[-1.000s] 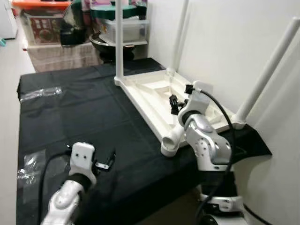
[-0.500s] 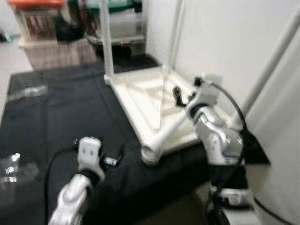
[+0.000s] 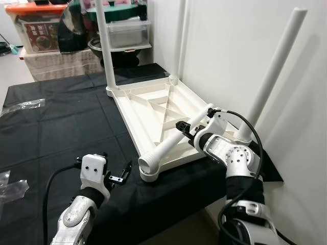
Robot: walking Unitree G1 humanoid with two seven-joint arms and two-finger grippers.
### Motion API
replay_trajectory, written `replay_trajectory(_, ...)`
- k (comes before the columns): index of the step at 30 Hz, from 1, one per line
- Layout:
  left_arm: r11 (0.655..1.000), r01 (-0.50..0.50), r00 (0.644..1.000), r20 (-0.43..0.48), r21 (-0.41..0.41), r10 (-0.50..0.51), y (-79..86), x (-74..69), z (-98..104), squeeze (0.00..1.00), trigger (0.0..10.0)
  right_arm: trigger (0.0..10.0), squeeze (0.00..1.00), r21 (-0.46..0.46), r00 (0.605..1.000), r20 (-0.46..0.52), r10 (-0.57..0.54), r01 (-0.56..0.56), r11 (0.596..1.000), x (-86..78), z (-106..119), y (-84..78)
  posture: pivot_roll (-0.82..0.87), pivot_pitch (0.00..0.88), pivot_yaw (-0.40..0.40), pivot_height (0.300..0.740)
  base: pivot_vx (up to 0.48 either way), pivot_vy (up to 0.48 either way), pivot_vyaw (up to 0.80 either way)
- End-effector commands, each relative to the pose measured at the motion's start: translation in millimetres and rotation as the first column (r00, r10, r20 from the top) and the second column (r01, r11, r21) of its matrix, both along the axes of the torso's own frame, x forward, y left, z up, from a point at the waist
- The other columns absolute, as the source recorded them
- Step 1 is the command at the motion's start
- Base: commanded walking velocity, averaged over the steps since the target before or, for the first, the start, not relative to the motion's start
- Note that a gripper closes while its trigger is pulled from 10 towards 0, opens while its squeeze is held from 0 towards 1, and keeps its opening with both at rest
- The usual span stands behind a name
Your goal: Building children table
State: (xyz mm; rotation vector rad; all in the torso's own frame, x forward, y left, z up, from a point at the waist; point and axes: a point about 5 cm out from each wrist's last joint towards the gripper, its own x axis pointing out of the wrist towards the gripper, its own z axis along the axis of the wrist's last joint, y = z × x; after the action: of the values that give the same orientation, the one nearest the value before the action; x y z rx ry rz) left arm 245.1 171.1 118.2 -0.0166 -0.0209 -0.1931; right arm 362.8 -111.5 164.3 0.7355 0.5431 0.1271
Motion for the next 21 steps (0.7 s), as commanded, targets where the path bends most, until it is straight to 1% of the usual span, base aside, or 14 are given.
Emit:
replay_trajectory(1,1.000,-0.007,1.000,-0.004,-0.005,0.007,1.1,-1.5,-1.4,0.00,10.0,10.0,0.00,0.055,1.000,0.000,0.018,-0.018,0.998,4.1,1.9,6.7,0.07,0.000,-0.102,0.740,0.000,0.000,0.00)
replay_trajectory(2,1.000,-0.007,1.000,-0.004,-0.005,0.007,1.2,-1.5,-1.5,0.00,10.0,10.0,0.00,0.041,0.999,-0.010,0.030,-0.030,0.999,6.3,1.3,9.6,0.07,0.000,-0.102,0.740,0.000,0.000,0.00)
replay_trajectory(5,1.000,-0.008,1.000,-0.005,-0.004,0.008,1.2,-1.5,-1.6,0.00,10.0,10.0,0.00,0.026,0.999,-0.019,0.037,-0.036,0.999,7.4,0.5,11.1,0.07,0.000,-0.102,0.740,0.000,0.000,0.00)
replay_trajectory(7,1.000,-0.009,1.000,-0.004,-0.005,0.009,0.5,-1.5,-1.6,0.00,10.0,10.0,0.00,-0.044,0.996,-0.088,0.032,-0.036,0.998,10.1,-11.3,13.8,0.08,0.000,-0.112,0.740,0.000,0.000,0.00)
replay_trajectory(8,1.000,-0.010,1.000,-0.003,-0.004,0.010,0.3,-1.5,-1.5,0.00,10.0,10.0,0.00,-0.067,0.994,-0.106,0.028,-0.035,0.997,10.8,-14.8,14.4,0.08,0.000,-0.112,0.740,0.000,0.000,0.00)
replay_trajectory(10,1.000,-0.013,1.000,-0.002,-0.003,0.013,0.7,-1.7,-1.3,0.00,10.0,10.0,0.00,-0.084,0.992,-0.125,0.025,-0.036,0.996,11.8,-18.1,15.3,0.09,0.000,-0.119,0.740,0.000,0.000,0.00)
replay_trajectory(13,1.000,-0.023,1.000,-0.003,0.000,0.023,2.8,-2.8,-1.6,0.00,10.0,10.0,0.00,-0.178,0.985,-0.172,0.027,-0.058,0.982,13.7,-25.7,17.1,0.09,0.000,-0.129,0.740,0.000,0.000,0.00)
replay_trajectory(16,1.000,-0.024,1.000,-0.004,0.000,0.024,2.9,-3.1,-1.7,0.00,10.0,10.0,0.00,-0.195,0.984,-0.177,0.024,-0.059,0.979,14.3,-27.0,17.0,0.09,0.000,-0.129,0.740,0.000,0.000,0.00)
replay_trajectory(19,1.000,-0.028,1.000,-0.006,-0.002,0.028,2.4,-3.9,-2.5,0.00,10.0,10.0,0.00,-0.259,0.982,-0.180,0.059,-0.105,0.960,15.4,-31.6,23.3,0.09,0.000,-0.132,0.740,0.000,0.000,0.00)
replay_trajectory(20,1.000,-0.028,1.000,-0.006,-0.002,0.028,2.4,-3.9,-2.5,0.00,10.0,10.0,0.00,-0.259,0.982,-0.180,0.059,-0.105,0.960,15.4,-31.6,23.3,0.09,0.000,-0.132,0.740,0.000,0.000,0.00)
replay_trajectory(21,1.000,-0.028,1.000,-0.007,-0.002,0.028,1.9,-3.9,-3.0,0.00,10.0,10.0,0.00,-0.292,0.979,-0.186,0.080,-0.133,0.947,14.3,-35.4,26.8,0.08,0.000,-0.132,0.740,0.000,0.000,0.00)
